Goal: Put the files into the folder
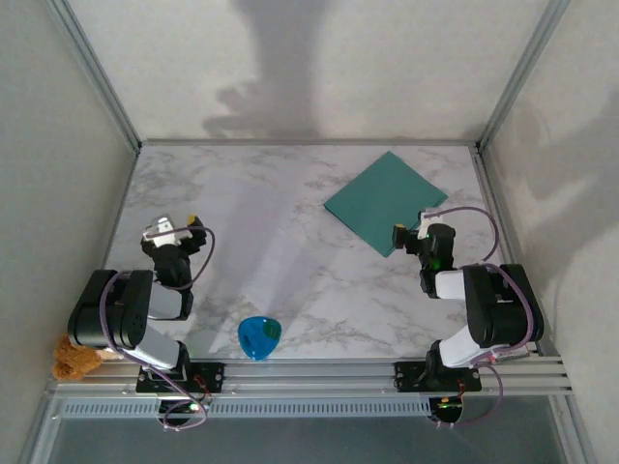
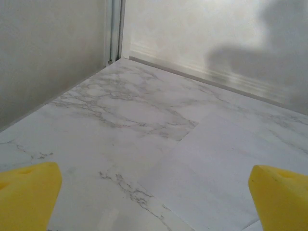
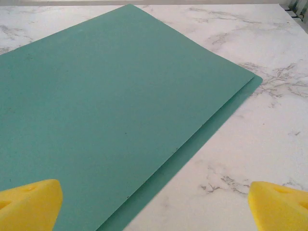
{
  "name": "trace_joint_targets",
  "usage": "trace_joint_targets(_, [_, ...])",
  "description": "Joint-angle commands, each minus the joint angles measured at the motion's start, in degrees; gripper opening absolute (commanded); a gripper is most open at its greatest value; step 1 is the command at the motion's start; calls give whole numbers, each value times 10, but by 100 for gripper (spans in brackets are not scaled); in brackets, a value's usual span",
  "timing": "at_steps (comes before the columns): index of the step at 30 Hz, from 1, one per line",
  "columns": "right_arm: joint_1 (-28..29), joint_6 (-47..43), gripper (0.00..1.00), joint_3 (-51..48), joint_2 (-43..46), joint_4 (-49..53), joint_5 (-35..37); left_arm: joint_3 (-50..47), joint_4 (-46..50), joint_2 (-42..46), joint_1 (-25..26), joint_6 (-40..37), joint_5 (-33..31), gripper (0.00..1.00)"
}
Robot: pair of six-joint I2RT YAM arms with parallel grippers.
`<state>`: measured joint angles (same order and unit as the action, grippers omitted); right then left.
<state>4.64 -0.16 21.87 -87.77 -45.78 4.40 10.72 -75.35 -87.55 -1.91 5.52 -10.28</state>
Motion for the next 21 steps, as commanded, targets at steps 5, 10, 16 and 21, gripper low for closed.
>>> trace_joint_targets(5, [-4,6,99,13,-2,-2,-5,8,-10,-3,5,-8,-6,100])
trace_joint_targets(10, [-7,8,99,13,-2,1,-10,9,-11,-3,5,-8,-6,100])
trace_joint_targets(16, [-8,8,99,14,-2,-1,-11,9,-10,-3,5,-7,-6,100])
trace_joint_targets(21, [-9,30,99,19,19,24,39,14,6,10,6,-9,-7,99])
